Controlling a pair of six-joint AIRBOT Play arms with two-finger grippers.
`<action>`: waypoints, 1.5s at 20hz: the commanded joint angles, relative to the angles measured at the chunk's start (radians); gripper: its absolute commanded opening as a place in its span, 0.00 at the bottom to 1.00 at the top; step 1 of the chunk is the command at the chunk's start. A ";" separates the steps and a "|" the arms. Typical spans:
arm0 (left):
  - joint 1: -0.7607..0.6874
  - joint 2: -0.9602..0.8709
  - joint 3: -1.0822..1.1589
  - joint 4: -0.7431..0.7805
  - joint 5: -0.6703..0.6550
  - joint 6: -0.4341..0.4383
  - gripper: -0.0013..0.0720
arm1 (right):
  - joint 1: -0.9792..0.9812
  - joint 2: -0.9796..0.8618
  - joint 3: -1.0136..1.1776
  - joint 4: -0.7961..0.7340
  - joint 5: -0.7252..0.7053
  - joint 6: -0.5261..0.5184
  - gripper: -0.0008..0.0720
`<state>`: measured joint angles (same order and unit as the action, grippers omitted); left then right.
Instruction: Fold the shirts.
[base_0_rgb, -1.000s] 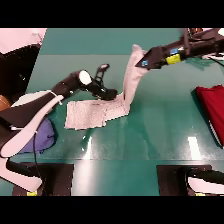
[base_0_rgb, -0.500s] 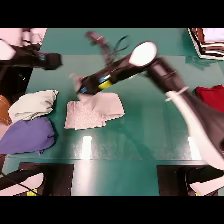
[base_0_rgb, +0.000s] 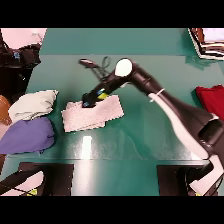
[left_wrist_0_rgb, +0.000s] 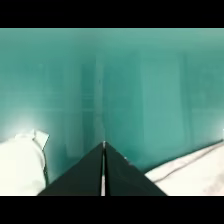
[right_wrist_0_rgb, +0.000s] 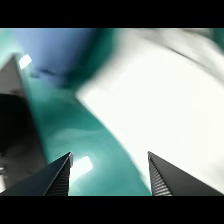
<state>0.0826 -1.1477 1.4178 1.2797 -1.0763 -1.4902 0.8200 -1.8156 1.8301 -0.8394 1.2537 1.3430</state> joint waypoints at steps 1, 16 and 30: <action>0.005 0.004 0.000 0.001 -0.042 0.007 0.05 | -0.175 0.113 -0.232 -0.053 0.009 0.019 0.73; 0.004 0.003 0.000 -0.031 -0.029 0.006 0.05 | -0.271 -0.066 -0.369 0.219 -0.067 -0.020 0.87; -0.276 0.004 0.000 -0.034 -0.023 0.005 0.05 | -0.539 0.092 -0.295 0.092 0.003 -0.024 0.03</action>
<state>-0.1043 -1.1446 1.4178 1.2457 -1.1255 -1.4841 0.4133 -1.8149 1.5692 -0.6888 1.2552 1.3186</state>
